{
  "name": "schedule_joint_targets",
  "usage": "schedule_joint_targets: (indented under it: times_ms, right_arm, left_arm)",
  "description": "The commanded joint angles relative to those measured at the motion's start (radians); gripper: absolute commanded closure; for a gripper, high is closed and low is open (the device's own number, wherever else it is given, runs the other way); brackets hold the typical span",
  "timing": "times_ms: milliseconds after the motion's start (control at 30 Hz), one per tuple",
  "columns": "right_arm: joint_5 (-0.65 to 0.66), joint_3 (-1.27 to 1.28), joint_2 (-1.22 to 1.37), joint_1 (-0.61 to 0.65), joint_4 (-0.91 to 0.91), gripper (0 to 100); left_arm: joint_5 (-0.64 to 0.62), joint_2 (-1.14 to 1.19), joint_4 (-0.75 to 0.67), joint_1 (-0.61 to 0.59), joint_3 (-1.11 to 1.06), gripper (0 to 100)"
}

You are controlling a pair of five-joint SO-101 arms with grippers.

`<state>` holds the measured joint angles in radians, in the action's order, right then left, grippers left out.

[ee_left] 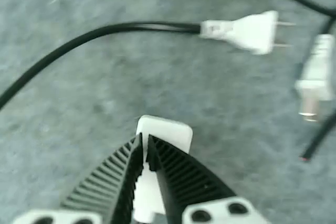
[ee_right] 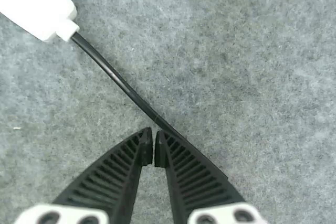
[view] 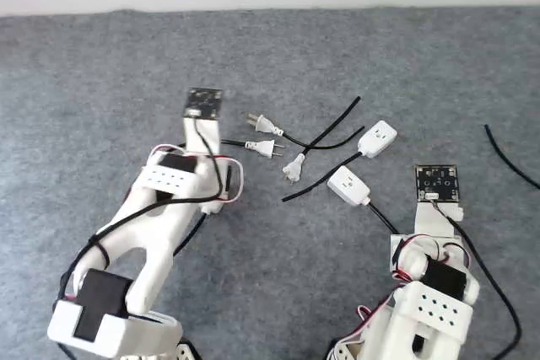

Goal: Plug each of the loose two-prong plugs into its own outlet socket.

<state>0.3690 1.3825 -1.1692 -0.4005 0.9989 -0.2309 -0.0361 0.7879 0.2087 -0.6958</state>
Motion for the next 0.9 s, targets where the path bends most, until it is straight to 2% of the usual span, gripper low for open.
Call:
schedule_joint_targets:
  times_ms: [0, 233, 333, 467, 567, 633, 767, 867]
  right_arm:
    - [0.014, -0.006, -0.019, 0.01, -0.025, 99.0]
    - [0.014, -0.006, -0.022, 0.012, -0.027, 99.0]
    - [0.014, -0.006, -0.022, 0.021, -0.027, 99.0]
    - [0.014, 0.003, -0.024, 0.038, -0.036, 99.0]
    - [0.014, 0.003, -0.024, 0.038, -0.039, 99.0]
    - [0.014, 0.003, -0.024, 0.038, -0.039, 99.0]
    - [0.014, 0.003, -0.022, 0.038, -0.039, 99.0]
    - [0.014, 0.005, -0.021, 0.038, -0.039, 99.0]
  left_arm:
    - [0.006, -0.002, 0.008, 0.078, 0.033, 98]
    - [0.029, -0.005, 0.081, 0.097, 0.031, 98]
    - [0.181, -0.037, 0.135, 0.081, 0.041, 97]
    - [0.284, -0.152, 0.19, 0.087, -0.016, 86]
    - [0.457, -0.282, 0.175, 0.078, -0.119, 78]
    - [0.605, -0.371, 0.107, 0.049, -0.216, 76]
    - [0.882, -0.482, -0.066, 0.032, -0.418, 75]
    - [1.033, -0.517, -0.097, 0.032, -0.472, 75]
